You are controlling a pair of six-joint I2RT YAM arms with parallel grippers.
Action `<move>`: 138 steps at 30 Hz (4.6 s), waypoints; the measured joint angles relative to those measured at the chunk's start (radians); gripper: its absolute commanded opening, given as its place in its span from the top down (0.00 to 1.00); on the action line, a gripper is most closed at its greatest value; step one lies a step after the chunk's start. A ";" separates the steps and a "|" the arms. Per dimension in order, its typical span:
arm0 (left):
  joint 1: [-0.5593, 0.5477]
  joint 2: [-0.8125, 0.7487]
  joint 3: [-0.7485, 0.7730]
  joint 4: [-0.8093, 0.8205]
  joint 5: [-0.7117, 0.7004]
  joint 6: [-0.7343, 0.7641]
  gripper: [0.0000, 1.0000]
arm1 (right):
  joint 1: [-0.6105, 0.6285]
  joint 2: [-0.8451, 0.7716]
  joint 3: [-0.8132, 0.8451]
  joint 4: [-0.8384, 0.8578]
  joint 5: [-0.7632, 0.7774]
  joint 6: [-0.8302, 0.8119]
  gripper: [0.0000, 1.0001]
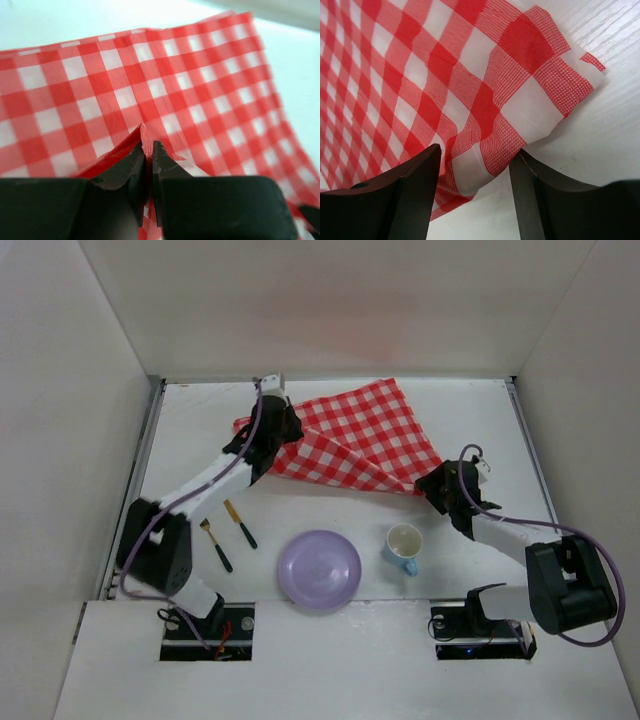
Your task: Set the dinner table for one person
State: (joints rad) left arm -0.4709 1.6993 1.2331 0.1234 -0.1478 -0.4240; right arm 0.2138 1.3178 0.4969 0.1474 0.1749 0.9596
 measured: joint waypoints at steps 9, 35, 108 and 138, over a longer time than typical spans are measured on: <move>-0.050 -0.710 -0.603 0.091 -0.098 -0.060 0.44 | 0.010 -0.090 -0.035 -0.012 0.023 -0.040 0.30; 0.206 0.144 -0.222 0.043 -0.145 -0.222 0.91 | 0.102 -0.231 -0.006 -0.028 0.108 -0.123 0.26; 0.117 -0.518 -0.828 0.120 -0.143 -0.287 0.57 | 0.610 -0.565 0.187 -0.902 0.371 -0.136 0.44; -0.105 -0.642 -0.891 0.395 -0.280 -0.227 0.54 | 0.573 -0.411 0.152 -0.916 0.236 -0.111 0.91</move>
State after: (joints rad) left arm -0.5762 1.0576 0.3424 0.5182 -0.4274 -0.6510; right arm 0.7868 0.9066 0.6487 -0.7681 0.4107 0.8482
